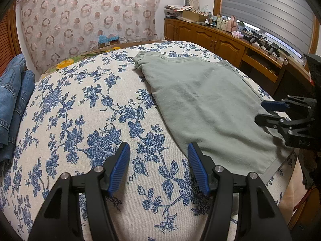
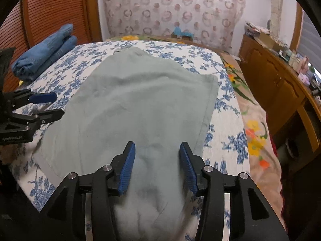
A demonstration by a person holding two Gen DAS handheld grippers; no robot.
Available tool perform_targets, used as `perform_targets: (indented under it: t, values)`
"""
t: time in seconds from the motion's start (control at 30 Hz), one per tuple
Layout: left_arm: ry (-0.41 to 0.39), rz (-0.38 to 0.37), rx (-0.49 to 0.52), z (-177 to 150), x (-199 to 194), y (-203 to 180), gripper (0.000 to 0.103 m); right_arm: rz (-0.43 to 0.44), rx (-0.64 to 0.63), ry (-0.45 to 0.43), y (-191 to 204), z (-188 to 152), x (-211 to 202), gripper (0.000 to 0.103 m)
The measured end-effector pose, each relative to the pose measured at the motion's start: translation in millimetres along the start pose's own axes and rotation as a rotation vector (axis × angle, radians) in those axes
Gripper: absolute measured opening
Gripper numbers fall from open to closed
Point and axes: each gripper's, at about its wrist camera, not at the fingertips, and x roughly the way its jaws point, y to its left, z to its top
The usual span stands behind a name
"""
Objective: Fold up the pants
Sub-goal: 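Close the left gripper on the grey hem while the right gripper grips the hem beside it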
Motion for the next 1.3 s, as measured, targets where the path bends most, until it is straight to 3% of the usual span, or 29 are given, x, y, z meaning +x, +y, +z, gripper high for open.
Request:
perform_targets:
  t: [0.33, 0.57, 0.83, 1.17, 1.3]
  values:
    - [0.002, -0.006, 0.028, -6.4, -12.4, -3.1, 0.060, 0.010, 0.074, -0.057, 1.1, -27.2, -49.1, 0.051]
    - [-0.027, -0.094, 0.044, -27.2, -50.3, -19.7, 0.060, -0.025, 0.119, -0.061, -7.0, -47.6, -68.5, 0.051]
    - [0.001, -0.125, 0.124, -46.9, -53.7, -46.2, 0.060, -0.012, 0.153, -0.077, -10.4, -57.7, -80.2, 0.051]
    - [-0.003, -0.152, 0.139, -48.9, -44.0, -52.6, 0.026, 0.014, 0.189, -0.085, -10.7, -63.2, -78.1, 0.051]
    - [-0.020, -0.155, 0.141, -50.8, -47.3, -54.0, 0.021, 0.020, 0.199, -0.082, -12.2, -65.0, -76.1, 0.051]
